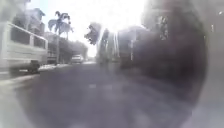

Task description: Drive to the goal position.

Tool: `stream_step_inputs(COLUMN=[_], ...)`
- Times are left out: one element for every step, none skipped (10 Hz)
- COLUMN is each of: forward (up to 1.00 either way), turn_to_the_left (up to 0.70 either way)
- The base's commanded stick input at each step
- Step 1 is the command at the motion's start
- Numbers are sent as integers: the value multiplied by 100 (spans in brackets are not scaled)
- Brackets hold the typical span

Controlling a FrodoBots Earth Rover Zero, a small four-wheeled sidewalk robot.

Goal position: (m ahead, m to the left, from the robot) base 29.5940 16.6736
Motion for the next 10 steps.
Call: stream_step_inputs(forward=[85, 85, 85, 85, 85, 85, 85, 100, 100, 100], turn_to_the_left=[0, 0, 0, 0, 0, 0, 0, 0, 0, 0])
